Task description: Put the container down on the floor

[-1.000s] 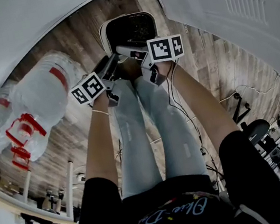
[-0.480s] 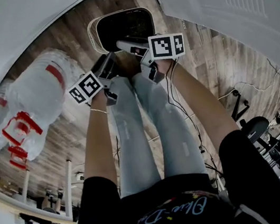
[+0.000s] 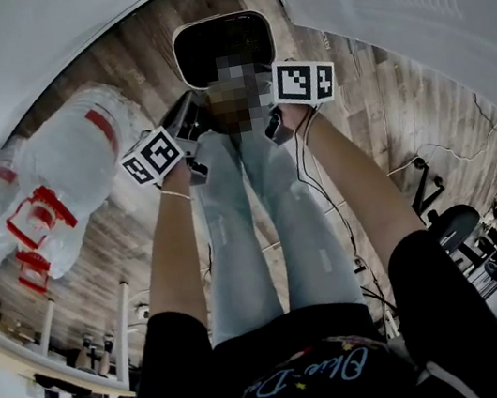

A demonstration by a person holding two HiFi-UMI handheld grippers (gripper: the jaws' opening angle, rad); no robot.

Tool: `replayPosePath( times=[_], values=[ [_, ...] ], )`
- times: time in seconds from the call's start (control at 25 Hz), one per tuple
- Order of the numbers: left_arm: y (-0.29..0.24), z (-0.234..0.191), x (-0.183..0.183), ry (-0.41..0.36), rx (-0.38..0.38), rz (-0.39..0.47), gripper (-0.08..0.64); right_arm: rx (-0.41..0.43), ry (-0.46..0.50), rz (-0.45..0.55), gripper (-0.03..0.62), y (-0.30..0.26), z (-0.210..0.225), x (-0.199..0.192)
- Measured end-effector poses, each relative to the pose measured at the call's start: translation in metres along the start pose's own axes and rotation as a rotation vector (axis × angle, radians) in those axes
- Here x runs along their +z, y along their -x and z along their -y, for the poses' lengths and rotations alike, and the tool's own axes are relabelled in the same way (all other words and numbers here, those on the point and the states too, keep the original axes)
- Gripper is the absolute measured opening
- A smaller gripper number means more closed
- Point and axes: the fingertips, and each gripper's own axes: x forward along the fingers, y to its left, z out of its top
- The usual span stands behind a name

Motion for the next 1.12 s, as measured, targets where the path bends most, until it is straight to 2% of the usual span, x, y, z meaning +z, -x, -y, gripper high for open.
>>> replayPosePath(
  times=[0.16,0.28,0.48,0.68,0.84,0.92,1.04,1.12],
  values=[
    [0.013,0.018,0.008,-0.066,-0.001,0.044,0.008,-0.039,0.049,0.083,-0.002,0.021,-0.008,0.011],
    [0.021,0.037,0.015,-0.146,-0.011,0.062,0.008,-0.063,0.084,0.132,-0.002,0.038,-0.018,0.017],
    [0.032,0.078,0.010,-0.283,-0.040,0.032,0.008,-0.061,0.099,0.175,-0.002,0.070,-0.043,0.017],
    [0.042,0.122,0.007,-0.351,-0.104,0.027,0.008,-0.080,0.150,0.197,-0.002,0.101,-0.063,0.019],
    [0.055,0.152,0.005,-0.485,-0.130,-0.009,0.008,-0.076,0.188,0.249,-0.002,0.123,-0.091,0.025],
    [0.062,0.164,0.009,-0.495,-0.129,0.008,0.008,-0.076,0.209,0.266,-0.002,0.134,-0.103,0.027],
    [0.075,0.186,0.017,-0.434,-0.147,0.067,0.008,-0.073,0.251,0.282,-0.002,0.152,-0.118,0.028],
    [0.085,0.201,0.022,-0.438,-0.161,0.101,0.008,-0.074,0.277,0.298,-0.002,0.164,-0.129,0.029]
  ],
)
